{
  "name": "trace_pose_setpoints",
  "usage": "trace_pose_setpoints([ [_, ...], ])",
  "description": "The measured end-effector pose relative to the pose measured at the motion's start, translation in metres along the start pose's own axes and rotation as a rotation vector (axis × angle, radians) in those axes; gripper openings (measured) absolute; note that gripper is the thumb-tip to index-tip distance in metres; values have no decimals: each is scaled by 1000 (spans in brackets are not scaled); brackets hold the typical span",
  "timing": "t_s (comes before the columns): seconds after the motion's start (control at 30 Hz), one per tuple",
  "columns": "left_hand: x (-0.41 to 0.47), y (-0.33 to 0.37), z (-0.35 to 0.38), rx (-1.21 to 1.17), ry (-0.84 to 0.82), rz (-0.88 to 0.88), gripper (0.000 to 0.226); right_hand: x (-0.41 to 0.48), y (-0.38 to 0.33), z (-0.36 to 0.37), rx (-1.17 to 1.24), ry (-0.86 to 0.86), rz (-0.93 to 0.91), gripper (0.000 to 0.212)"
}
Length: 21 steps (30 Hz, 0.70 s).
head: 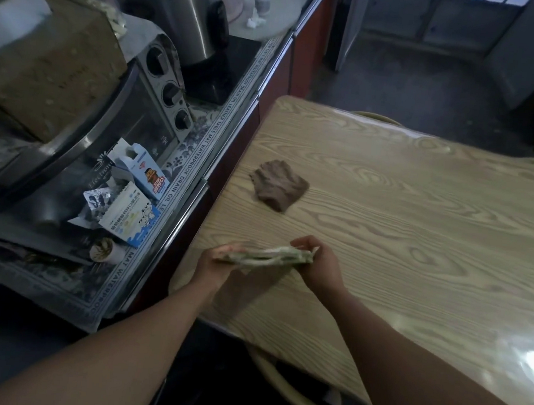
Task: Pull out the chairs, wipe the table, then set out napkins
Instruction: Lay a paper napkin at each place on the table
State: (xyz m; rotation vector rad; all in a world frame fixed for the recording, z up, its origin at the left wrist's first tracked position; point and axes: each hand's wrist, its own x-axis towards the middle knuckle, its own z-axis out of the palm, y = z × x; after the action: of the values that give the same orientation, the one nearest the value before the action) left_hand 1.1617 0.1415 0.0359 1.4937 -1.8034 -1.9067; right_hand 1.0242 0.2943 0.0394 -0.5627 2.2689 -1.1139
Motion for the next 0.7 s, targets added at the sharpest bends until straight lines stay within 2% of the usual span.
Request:
trace_pose_setpoints([
  [0.03, -2, 2, 1, 41, 28, 10, 19, -1, -3, -4, 7, 19, -8, 21],
  [0.1, -2, 7, -2, 81, 2, -23, 36, -2, -7, -10, 111, 31, 44, 32],
  [0.2, -19, 12, 2, -70, -113, -90, 23, -9, -2, -24, 334, -6, 200, 44],
  [0.27, -31, 10, 12, -145, -151, -146, 20, -16, 8, -33, 354, -1, 261, 42],
  [0.37, -44, -6, 30, -166, -154, -219, 26, -31, 24, -44, 279, 36, 330, 40],
  [0.5, -61, -32, 59, -104, -123, -289, 36, -50, 51, -57, 109, 2, 367, 43],
  [0.7, -82, -60, 92, -75, -49, -341, 41, -72, 85, -66, -92, -38, 443, 26],
])
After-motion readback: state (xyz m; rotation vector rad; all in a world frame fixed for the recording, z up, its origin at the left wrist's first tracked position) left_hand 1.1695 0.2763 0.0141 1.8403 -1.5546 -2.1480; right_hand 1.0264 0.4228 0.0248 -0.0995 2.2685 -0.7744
